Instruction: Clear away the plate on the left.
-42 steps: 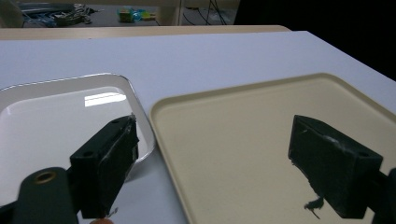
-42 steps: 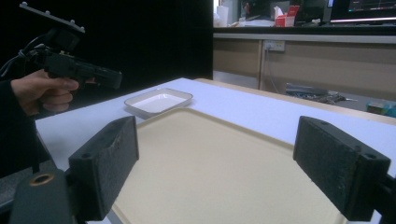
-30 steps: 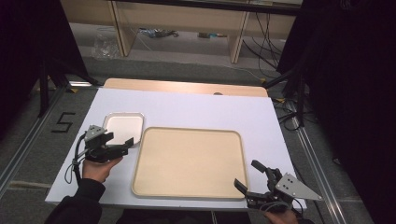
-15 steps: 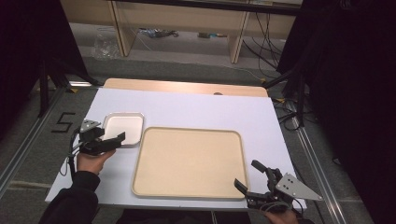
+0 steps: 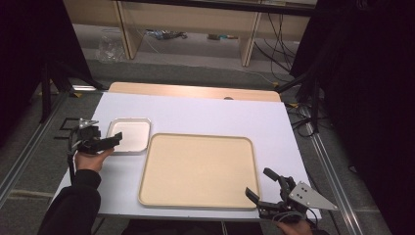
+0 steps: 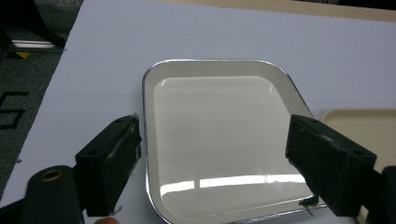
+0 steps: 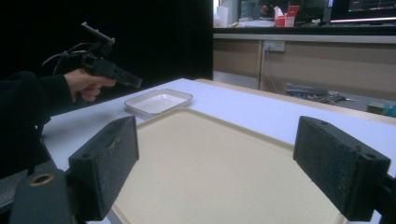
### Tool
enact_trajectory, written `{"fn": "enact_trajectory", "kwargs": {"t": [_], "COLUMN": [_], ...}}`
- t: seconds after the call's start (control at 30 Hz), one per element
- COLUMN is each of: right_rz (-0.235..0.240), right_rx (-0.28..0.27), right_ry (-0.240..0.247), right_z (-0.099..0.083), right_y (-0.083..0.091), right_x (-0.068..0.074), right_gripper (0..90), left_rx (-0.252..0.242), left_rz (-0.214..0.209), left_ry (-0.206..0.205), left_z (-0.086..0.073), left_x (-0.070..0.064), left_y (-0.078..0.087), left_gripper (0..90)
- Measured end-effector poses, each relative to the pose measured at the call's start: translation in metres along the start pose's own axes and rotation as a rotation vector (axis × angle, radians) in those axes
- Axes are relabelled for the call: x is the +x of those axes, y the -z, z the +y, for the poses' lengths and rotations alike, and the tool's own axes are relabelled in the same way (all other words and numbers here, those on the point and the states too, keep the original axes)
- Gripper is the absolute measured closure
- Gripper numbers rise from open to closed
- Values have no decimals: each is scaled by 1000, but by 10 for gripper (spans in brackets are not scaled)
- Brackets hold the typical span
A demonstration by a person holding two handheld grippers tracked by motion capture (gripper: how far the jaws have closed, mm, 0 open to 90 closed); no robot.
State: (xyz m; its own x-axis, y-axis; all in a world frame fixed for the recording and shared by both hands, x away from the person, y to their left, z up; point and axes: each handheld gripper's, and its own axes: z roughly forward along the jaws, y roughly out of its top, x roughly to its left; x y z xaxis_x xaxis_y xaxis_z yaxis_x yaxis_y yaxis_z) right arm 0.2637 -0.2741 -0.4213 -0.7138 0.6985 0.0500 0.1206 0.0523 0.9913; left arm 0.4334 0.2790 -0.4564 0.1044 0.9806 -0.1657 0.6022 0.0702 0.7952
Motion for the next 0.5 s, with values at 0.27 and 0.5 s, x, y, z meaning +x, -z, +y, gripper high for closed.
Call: {"fn": "enact_trajectory", "kwargs": {"t": [0.27,0.5], "right_rz": [-4,7], "right_rx": [7,35], "right_ry": [-32,-58], "right_z": [0,0], "right_y": [1,2], "right_x": [2,4], "right_gripper": [150,151], "left_rx": [29,55], "left_rz": [39,58], "left_ry": [56,90], "left_z": [6,4], "left_x": [20,30], "left_y": [-18,-26], "left_gripper": [244,323]}}
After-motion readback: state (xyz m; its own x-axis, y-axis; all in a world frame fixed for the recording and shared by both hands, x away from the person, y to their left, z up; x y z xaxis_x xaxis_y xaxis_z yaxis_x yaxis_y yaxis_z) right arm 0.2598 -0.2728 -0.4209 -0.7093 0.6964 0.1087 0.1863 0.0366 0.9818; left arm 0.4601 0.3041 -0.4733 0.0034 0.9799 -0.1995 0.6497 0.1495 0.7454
